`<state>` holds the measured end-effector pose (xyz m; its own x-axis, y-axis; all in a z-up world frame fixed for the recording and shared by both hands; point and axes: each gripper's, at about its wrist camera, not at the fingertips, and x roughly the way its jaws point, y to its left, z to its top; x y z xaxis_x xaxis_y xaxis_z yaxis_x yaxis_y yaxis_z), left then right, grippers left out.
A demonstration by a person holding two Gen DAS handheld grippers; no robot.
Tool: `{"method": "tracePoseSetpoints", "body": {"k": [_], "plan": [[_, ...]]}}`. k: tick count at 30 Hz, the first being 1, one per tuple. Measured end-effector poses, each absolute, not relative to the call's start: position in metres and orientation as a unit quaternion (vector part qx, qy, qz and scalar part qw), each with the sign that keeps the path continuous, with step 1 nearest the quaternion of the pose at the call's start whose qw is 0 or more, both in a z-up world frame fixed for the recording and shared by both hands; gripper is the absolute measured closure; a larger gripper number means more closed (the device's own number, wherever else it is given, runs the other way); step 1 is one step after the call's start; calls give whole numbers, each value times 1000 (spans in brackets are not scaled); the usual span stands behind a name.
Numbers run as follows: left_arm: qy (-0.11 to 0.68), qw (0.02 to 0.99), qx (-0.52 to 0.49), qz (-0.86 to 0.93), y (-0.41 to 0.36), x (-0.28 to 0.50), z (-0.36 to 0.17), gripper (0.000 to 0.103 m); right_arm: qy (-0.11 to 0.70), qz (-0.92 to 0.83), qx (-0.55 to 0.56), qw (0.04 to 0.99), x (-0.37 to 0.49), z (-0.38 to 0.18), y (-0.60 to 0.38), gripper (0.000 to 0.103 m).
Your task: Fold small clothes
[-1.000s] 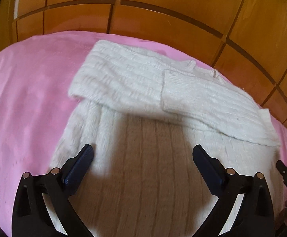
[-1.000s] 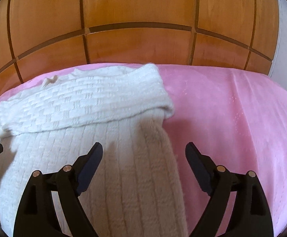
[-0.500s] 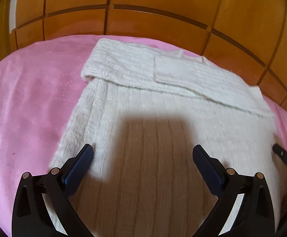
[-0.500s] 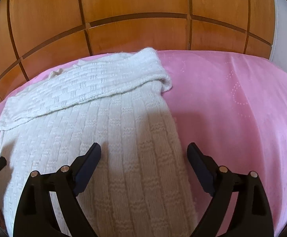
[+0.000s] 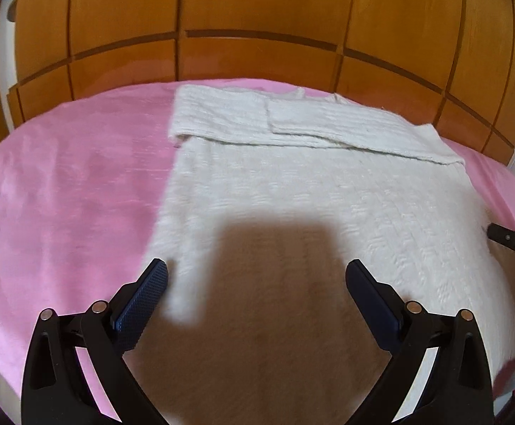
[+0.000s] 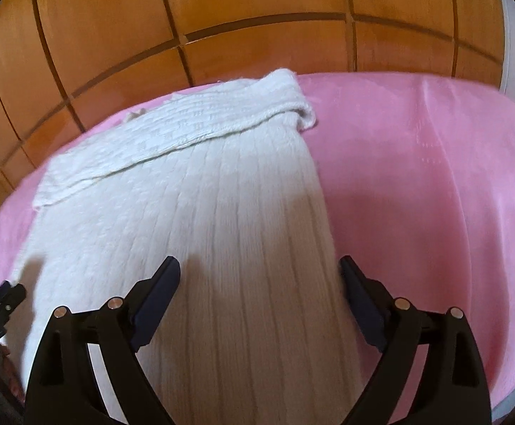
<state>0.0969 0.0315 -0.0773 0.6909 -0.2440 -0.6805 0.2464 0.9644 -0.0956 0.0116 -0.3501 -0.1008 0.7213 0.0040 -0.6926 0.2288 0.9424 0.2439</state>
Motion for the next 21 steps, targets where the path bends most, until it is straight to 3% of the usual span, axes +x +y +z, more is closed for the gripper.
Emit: {"method": "tracePoseSetpoints", "body": {"k": [3, 5, 6, 8, 10, 21], "plan": [[365, 921, -40, -130, 65, 92, -72, 4, 360, -29, 209, 909, -8, -99, -367, 16], [379, 911, -85, -140, 88, 92, -74, 4, 357, 4, 245, 901, -19, -100, -379, 37], [390, 902, -112, -150, 99, 93, -75, 4, 360, 9, 257, 897, -23, -102, -385, 42], [403, 890, -135, -163, 110, 92, -78, 26, 365, 12, 273, 890, -31, -105, -394, 56], [412, 887, -126, -166, 115, 88, -79, 35, 362, 30, 303, 881, -40, -110, -406, 56], [427, 848, -128, -286, 97, 58, -88, 35, 353, 132, 385, 842, -64, -128, -410, 56]]}}
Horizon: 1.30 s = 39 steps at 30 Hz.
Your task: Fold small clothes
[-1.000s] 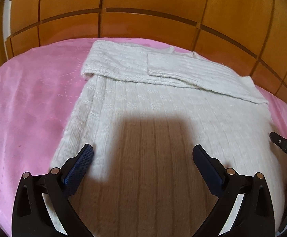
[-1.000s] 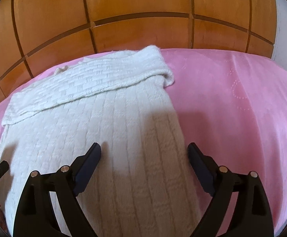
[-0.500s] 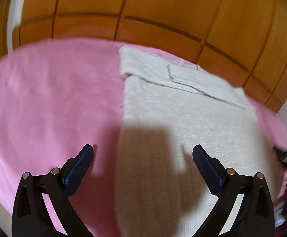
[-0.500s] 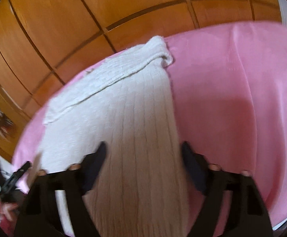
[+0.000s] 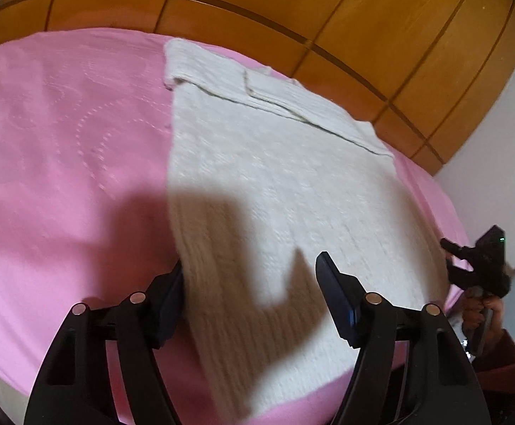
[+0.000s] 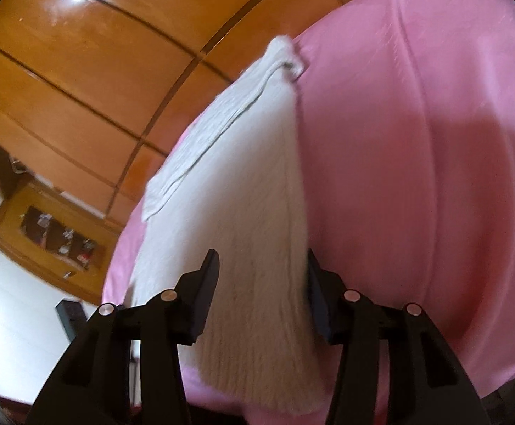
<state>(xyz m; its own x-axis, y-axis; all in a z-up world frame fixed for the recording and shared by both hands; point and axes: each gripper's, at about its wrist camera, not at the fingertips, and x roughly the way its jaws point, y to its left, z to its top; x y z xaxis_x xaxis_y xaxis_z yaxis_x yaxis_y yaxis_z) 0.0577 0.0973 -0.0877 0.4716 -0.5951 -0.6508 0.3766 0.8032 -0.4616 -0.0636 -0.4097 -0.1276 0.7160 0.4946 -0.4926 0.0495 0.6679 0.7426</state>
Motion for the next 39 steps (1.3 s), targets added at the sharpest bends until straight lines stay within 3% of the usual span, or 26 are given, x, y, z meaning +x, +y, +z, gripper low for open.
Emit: {"method": "tracePoseSetpoints", "body": {"k": [6, 7, 8, 9, 10, 16, 28, 39], "plan": [[443, 820, -165, -323, 86, 46, -96, 35, 375, 156, 348, 845, -61, -134, -383, 81], [443, 824, -148, -320, 81, 45, -95, 43, 374, 152, 345, 847, -59, -135, -382, 92], [444, 829, -130, -313, 75, 45, -94, 70, 376, 149, 353, 844, -54, -137, -382, 96], [450, 831, -117, -306, 71, 47, -94, 84, 375, 150, 366, 838, -52, -139, -384, 96], [459, 827, -115, -304, 68, 49, -95, 91, 370, 155, 378, 834, -51, -139, -386, 96], [433, 837, -133, -308, 75, 42, -76, 94, 337, 179, 363, 850, -56, -115, -388, 97], [369, 824, -235, -361, 114, 25, -29, 95, 189, 328, 441, 814, -89, -69, -383, 97], [353, 794, -289, -401, 144, -17, -5, 95, 125, 356, 504, 776, -151, -66, -410, 97]]}}
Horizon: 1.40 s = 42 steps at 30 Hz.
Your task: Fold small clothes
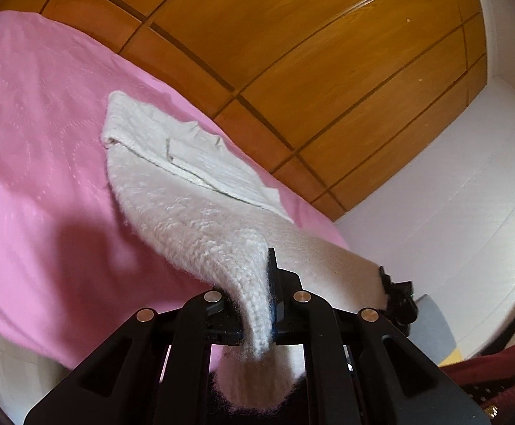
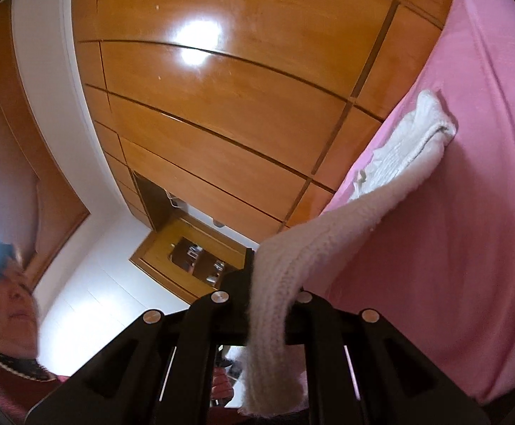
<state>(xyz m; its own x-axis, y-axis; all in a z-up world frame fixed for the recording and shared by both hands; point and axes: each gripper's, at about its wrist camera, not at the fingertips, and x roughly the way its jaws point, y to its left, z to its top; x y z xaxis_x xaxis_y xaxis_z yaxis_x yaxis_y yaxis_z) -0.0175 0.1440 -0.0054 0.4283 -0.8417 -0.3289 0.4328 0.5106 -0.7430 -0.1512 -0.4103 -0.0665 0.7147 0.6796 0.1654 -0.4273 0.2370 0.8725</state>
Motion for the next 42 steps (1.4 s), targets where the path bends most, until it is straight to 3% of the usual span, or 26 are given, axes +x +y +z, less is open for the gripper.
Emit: {"method": "tracePoseSetpoints", "body": {"k": [9, 16, 28, 42], "plan": [[415, 750, -320, -404, 150, -55, -26, 95, 160, 357, 517, 761, -208, -79, -409, 97], [441, 714, -370, -398, 153, -29, -40, 95, 163, 341, 578, 723, -171, -103, -420, 97], [399, 696, -452, -391, 149, 51, -33, 95, 142, 363, 566, 727, -78, -71, -437, 96], [402, 776, -348, -341, 102, 148, -21, 95, 183, 293, 600, 722, 33, -91, -452, 96]]}}
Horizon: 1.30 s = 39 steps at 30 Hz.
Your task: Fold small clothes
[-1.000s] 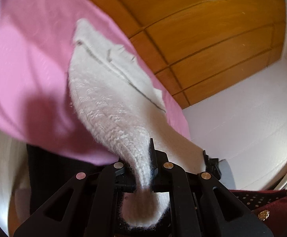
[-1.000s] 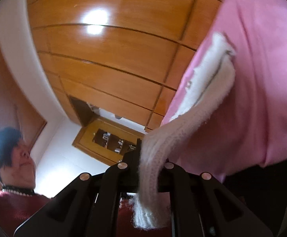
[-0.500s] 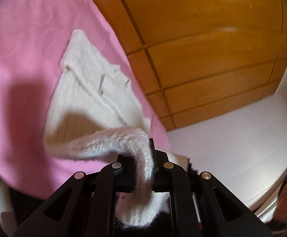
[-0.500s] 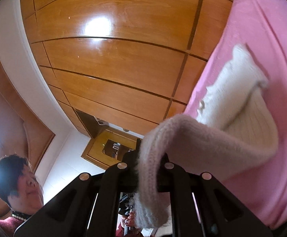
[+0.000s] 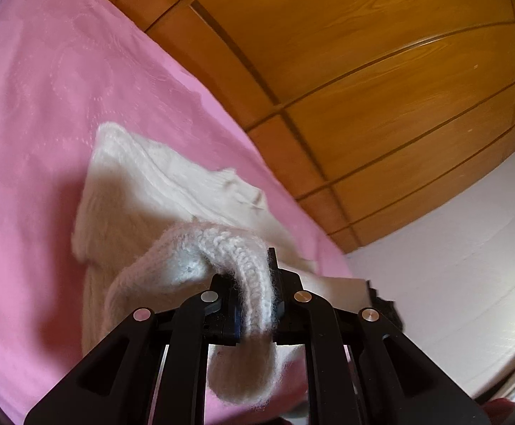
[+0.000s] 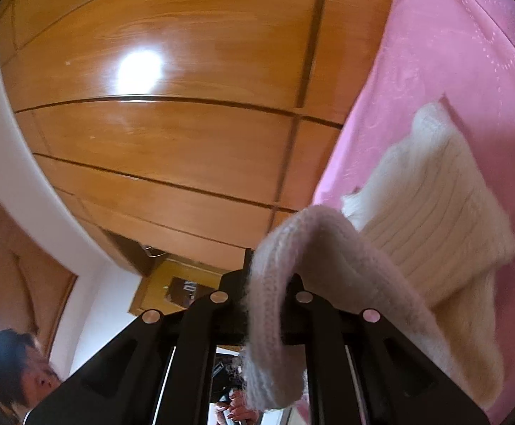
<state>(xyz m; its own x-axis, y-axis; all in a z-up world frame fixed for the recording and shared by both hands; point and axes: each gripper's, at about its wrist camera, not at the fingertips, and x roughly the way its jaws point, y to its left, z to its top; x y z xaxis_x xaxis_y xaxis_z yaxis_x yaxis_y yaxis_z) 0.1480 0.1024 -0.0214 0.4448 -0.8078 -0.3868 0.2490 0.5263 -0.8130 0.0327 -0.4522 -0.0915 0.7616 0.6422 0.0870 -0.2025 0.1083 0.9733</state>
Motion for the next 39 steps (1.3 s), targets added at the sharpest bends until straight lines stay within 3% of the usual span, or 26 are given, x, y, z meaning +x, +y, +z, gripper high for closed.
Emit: {"method": "tracePoseSetpoints", "body": {"k": [7, 9, 10, 12, 13, 17, 18, 22, 24, 36, 39], "plan": [[419, 800, -310, -297, 74, 191, -43, 95, 225, 227, 604, 730, 73, -114, -460, 93], [431, 808, -294, -274, 68, 203, -52, 89, 233, 197, 604, 736, 83, -123, -461, 80], [439, 811, -287, -259, 65, 209, -58, 85, 233, 183, 605, 739, 86, -128, -462, 53], [447, 811, -288, -245, 62, 217, -69, 79, 204, 164, 616, 743, 87, -137, -466, 47], [444, 815, -286, -240, 64, 216, -72, 73, 190, 160, 618, 746, 86, -139, -467, 47], [382, 854, -262, -239, 63, 207, -74, 27, 163, 116, 538, 819, 81, -134, -454, 49], [372, 859, -256, -241, 62, 205, -75, 25, 170, 103, 500, 843, 82, -130, -446, 48], [341, 880, -225, -243, 57, 196, -80, 20, 199, 72, 375, 902, 83, -112, -410, 27], [339, 878, -225, -251, 55, 195, -80, 16, 211, 67, 366, 904, 86, -113, -406, 26], [375, 898, -180, -146, 45, 207, -50, 16, 259, 9, 302, 917, 99, -108, -381, 26], [414, 886, -174, -112, 49, 226, -53, 16, 269, -6, 283, 921, 106, -108, -373, 26]]}}
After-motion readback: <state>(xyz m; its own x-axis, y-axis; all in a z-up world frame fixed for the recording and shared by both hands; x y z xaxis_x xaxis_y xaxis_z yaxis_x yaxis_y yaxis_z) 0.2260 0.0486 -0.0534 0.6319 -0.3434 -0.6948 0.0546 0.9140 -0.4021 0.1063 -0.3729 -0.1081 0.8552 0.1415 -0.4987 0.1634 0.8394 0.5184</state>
